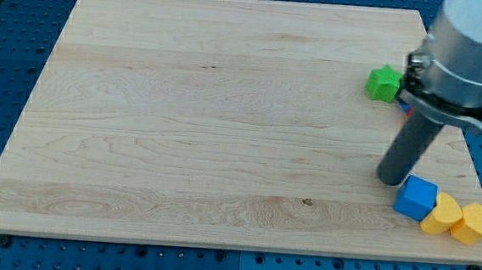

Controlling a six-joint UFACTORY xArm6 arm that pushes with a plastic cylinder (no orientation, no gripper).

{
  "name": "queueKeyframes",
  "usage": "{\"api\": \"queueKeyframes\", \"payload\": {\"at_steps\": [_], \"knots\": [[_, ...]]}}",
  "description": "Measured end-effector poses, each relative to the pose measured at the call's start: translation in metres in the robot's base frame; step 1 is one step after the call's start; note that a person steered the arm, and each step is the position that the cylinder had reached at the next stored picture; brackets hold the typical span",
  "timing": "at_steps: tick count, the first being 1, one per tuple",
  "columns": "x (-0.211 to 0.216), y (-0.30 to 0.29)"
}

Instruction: Push the cube to the left of yellow heart

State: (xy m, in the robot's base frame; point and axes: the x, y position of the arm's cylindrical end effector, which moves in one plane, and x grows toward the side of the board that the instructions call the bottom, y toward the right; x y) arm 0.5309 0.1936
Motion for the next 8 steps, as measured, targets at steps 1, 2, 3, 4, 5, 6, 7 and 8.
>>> {"api": "queueKeyframes", "payload": {"at_steps": [1, 2, 3, 4, 5, 6, 7, 8], "knots": [[-0.003, 0.020], [-0.026, 0.020], [-0.027, 0.044], [-0.015, 0.059], [-0.012, 0.059], [-0.003, 0.052], [0.013, 0.051], [0.016, 0.035]]}}
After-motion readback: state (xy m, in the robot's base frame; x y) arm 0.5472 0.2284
